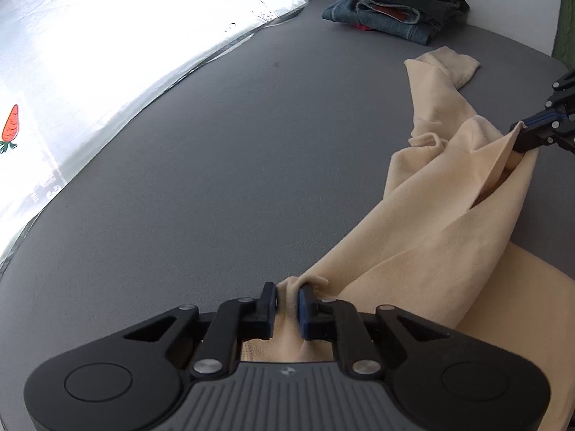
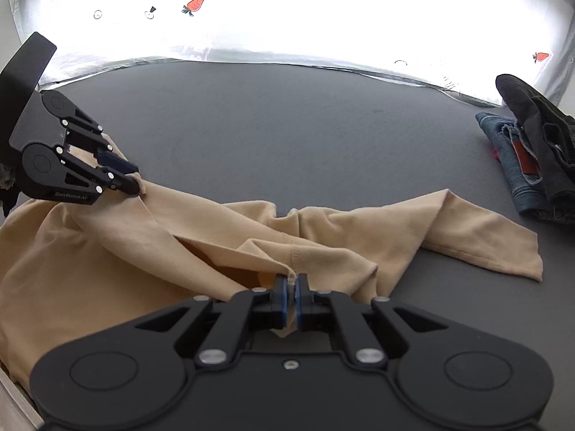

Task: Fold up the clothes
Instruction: 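Lift the shirt with both tools and shake it out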

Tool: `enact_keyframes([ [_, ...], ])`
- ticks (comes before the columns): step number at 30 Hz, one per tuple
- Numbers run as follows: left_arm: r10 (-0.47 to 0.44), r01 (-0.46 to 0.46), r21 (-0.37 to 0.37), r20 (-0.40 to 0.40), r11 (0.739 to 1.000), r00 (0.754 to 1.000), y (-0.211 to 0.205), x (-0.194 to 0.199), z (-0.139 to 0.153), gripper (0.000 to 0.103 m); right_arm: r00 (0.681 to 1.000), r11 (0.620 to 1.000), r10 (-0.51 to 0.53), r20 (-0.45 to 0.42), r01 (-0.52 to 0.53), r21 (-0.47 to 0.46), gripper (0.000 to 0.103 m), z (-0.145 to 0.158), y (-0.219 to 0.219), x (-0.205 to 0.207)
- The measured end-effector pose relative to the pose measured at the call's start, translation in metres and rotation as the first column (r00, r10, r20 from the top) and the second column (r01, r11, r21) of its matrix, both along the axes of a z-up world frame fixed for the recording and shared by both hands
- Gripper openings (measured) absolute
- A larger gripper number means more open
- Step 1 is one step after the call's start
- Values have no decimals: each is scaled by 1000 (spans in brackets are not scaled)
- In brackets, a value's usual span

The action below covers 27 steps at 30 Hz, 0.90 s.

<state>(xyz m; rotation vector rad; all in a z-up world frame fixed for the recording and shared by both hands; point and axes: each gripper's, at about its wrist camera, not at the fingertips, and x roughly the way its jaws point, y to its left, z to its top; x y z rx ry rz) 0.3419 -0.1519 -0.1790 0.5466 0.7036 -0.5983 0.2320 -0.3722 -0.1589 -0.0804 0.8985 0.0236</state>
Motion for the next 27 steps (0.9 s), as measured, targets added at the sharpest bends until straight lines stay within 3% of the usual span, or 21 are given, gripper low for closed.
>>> enact_keyframes([
  [7,152,-145,-107,68,984,986,15,8,24,8,978,988,-24,205,55,-148,4,49,21,19],
  [8,195,-180,-119,131,977,972,20,12,39,8,970,986,-18,241,57,-155,4,59,24,29],
  [10,261,-242,-100,296,965,919,21,24,59,8,950,984,3,313,53,-171,4,78,31,56],
  [12,292,-282,-85,396,956,871,20,49,70,8,928,984,24,371,43,-171,4,93,37,88],
  [17,362,-360,-94,454,928,814,24,140,69,8,885,971,81,458,33,-235,3,96,58,199],
  [19,404,-418,-68,431,906,807,29,182,54,12,886,965,89,456,35,-258,3,83,65,253],
  [21,457,-475,-52,380,879,804,36,220,38,20,912,968,88,400,17,-251,4,62,68,312],
  [22,491,-501,-45,298,864,819,45,232,29,34,929,973,73,363,13,-231,4,50,69,338],
  [23,521,-527,-34,210,849,827,55,244,19,39,947,977,57,317,12,-211,10,40,69,358],
  [24,549,-551,-21,121,834,827,65,255,10,41,964,981,39,263,13,-193,23,33,68,370],
  [26,581,-579,-65,27,813,813,88,235,7,43,983,988,12,184,17,-155,34,22,66,386],
  [27,593,-591,-90,-7,801,805,101,217,6,55,978,991,2,209,26,-132,49,26,63,374],
])
